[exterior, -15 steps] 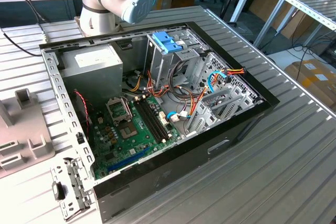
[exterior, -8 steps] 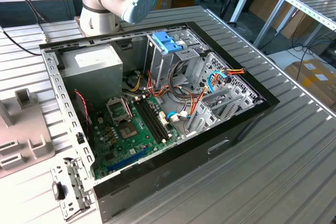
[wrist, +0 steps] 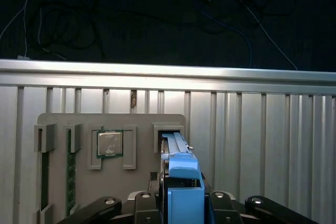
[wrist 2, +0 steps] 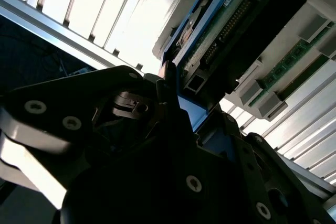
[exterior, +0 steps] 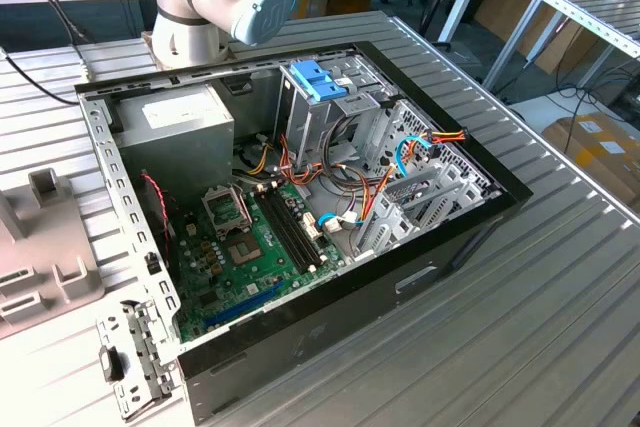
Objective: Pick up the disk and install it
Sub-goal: 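Pick up the disk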
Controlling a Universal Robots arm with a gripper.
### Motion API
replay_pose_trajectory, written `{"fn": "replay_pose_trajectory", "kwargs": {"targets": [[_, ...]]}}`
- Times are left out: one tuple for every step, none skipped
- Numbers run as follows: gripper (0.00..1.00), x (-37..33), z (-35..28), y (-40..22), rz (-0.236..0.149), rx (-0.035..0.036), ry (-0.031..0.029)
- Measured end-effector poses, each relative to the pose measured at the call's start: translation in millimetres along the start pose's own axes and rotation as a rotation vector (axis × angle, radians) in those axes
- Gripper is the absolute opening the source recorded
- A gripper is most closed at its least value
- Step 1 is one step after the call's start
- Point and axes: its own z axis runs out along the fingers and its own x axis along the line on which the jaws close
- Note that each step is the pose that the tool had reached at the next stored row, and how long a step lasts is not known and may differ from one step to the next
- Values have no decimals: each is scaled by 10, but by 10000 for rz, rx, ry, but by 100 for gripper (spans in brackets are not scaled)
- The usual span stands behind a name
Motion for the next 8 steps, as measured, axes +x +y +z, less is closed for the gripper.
{"fn": "replay_pose_trajectory", "kwargs": {"targets": [[37,-1,-11,1,0,1,-5],[37,-1,-18,1,0,1,-8],[37,-2,-25,1,0,1,-11],[37,-3,-33,1,0,0,-14],[37,-3,-40,2,-1,0,-18],[37,-4,-58,2,-1,1,-27],[37,-6,-79,3,-1,1,-35],[37,-7,-90,4,-2,1,-39]]}}
